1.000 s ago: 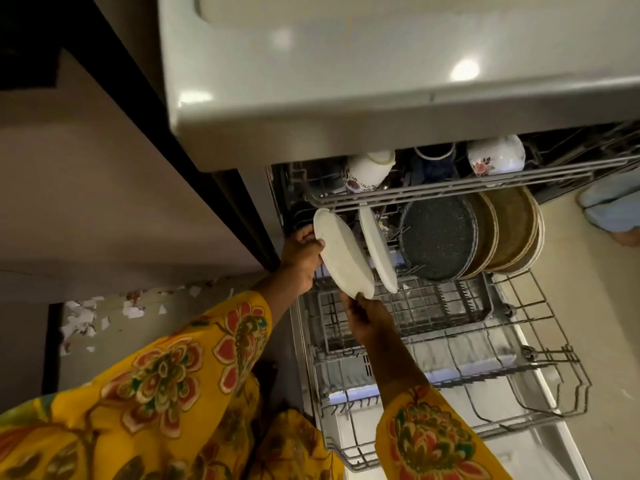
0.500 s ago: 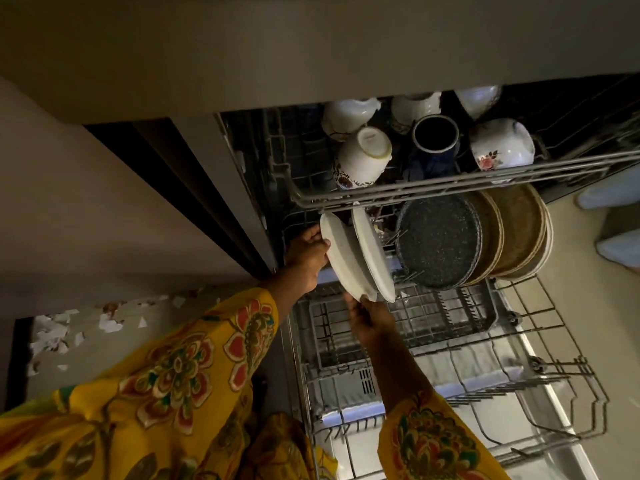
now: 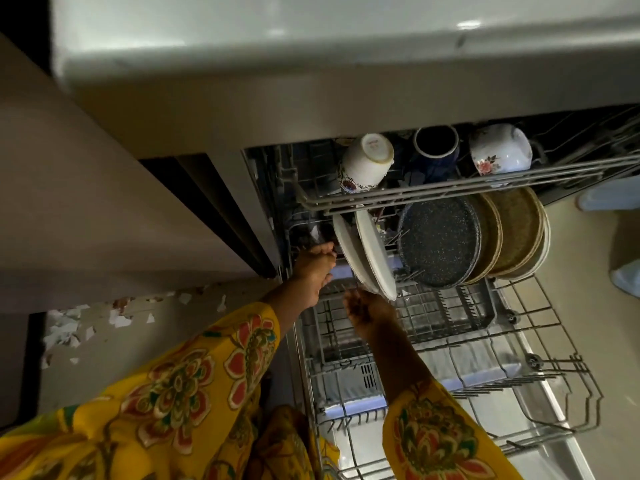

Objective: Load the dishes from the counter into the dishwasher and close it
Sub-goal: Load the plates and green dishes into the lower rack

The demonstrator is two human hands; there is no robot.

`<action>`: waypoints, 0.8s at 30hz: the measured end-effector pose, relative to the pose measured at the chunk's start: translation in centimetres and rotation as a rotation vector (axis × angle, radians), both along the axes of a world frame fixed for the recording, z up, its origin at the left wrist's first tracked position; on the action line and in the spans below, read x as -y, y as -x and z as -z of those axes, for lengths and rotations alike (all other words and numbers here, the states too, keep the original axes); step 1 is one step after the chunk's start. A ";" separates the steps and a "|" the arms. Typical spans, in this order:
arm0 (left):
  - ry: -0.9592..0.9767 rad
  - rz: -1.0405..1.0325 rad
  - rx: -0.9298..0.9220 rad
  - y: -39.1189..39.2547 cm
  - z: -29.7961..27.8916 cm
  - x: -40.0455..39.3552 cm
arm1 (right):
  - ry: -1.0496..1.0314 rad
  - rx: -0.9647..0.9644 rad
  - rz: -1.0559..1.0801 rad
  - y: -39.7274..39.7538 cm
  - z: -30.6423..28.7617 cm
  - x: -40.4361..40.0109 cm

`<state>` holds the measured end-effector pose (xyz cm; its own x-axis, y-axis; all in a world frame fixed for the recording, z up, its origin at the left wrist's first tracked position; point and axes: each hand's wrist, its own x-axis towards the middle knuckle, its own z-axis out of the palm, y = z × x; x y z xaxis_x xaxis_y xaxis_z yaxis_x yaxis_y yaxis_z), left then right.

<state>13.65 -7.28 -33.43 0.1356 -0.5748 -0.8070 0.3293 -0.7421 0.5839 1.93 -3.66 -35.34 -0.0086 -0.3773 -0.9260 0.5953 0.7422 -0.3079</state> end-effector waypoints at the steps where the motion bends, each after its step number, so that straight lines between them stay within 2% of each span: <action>1: -0.010 -0.004 -0.001 -0.1 -0.5 -0.4 | -0.013 -0.019 -0.036 -0.2 -0.7 -0.3; 9: -0.016 -0.006 -0.004 -1.1 -6.3 -3.7 | -0.037 -0.112 -0.211 -1.7 -7.4 -2.0; 16: -0.012 -0.113 -0.008 -2.6 -13.6 -7.3 | 0.042 -0.213 -0.343 -2.9 -14.6 -4.1; 24: 0.046 -0.301 0.010 -7.1 -22.9 -13.5 | 0.177 -0.316 -0.712 -7.2 -23.5 -7.8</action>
<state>20.73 6.26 -10.51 0.3130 -0.5440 -0.7786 0.5241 -0.5847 0.6192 9.10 4.15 -11.80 0.0382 -0.5322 -0.8458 -0.1382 0.8354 -0.5319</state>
